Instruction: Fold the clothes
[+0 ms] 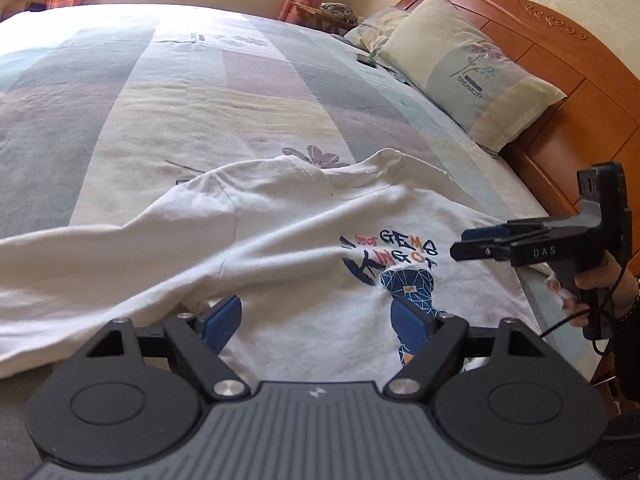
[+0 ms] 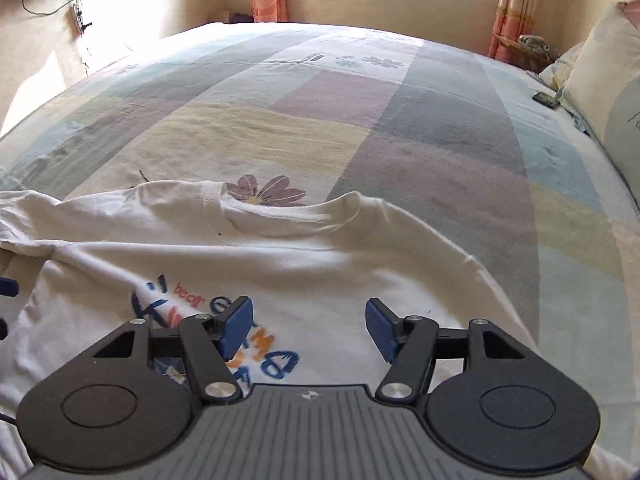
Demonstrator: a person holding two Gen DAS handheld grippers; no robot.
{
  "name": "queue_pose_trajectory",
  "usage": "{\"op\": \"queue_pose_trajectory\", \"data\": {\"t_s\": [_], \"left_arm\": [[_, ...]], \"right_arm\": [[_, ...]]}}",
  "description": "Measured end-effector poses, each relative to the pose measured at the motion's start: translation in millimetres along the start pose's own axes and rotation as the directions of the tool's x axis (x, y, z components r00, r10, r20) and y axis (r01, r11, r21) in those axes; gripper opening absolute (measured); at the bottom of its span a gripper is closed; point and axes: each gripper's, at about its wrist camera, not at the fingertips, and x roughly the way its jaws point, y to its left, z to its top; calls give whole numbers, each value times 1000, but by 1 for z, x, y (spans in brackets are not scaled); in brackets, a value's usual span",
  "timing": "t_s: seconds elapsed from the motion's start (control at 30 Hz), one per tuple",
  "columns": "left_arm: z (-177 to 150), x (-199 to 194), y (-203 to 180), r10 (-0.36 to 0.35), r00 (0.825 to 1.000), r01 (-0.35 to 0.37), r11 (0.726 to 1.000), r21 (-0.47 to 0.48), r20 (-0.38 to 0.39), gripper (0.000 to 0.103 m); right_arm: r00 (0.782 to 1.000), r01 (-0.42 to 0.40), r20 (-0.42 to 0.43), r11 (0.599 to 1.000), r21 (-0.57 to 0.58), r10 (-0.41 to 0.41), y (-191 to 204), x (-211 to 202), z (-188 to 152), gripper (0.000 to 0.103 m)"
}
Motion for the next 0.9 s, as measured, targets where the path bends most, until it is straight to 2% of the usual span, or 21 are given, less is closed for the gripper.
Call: {"op": "queue_pose_trajectory", "data": {"t_s": [0.1, 0.17, 0.3, 0.4, 0.47, 0.53, 0.6, 0.67, 0.77, 0.83, 0.9], "left_arm": [[36, 17, 14, -37, 999, 39, 995, 92, -19, 82], [62, 34, 27, -68, 997, 72, 987, 143, -37, 82], [102, 76, 55, -136, 986, 149, 980, 134, -96, 81], [124, 109, 72, -154, 977, 174, 976, 131, -147, 81], [131, 129, 81, -165, 965, 193, 973, 124, -205, 80], [136, 145, 93, -207, 943, 232, 970, 68, -261, 80], [135, 157, 105, -321, 888, 332, 943, -23, -328, 80], [133, 167, 115, -435, 818, 427, 898, -109, -376, 82], [138, 178, 132, -514, 768, 478, 857, -192, -382, 83], [143, 186, 140, -550, 748, 494, 835, -240, -371, 83], [148, 195, 140, -565, 736, 507, 825, -248, -374, 83]], "right_arm": [[995, -102, -3, 986, 129, 103, 10, -8, -25, 88], [988, -150, -6, 966, 211, 154, 18, -8, -44, 91], [985, -162, -1, 937, 309, 171, 31, -7, -67, 103], [988, -151, 15, 926, 346, 155, 34, -8, -71, 103], [990, -139, 16, 924, 357, 143, 35, -7, -72, 103], [991, -125, 7, 928, 350, 131, 37, -6, -71, 103], [993, -111, -3, 933, 342, 119, 39, -5, -70, 103], [994, -97, -12, 937, 335, 108, 41, -4, -69, 103], [996, -76, -26, 943, 323, 90, 44, -2, -68, 103], [996, -63, -36, 947, 315, 78, 46, -1, -67, 103], [997, -47, -45, 951, 307, 64, 47, 0, -66, 103]]}}
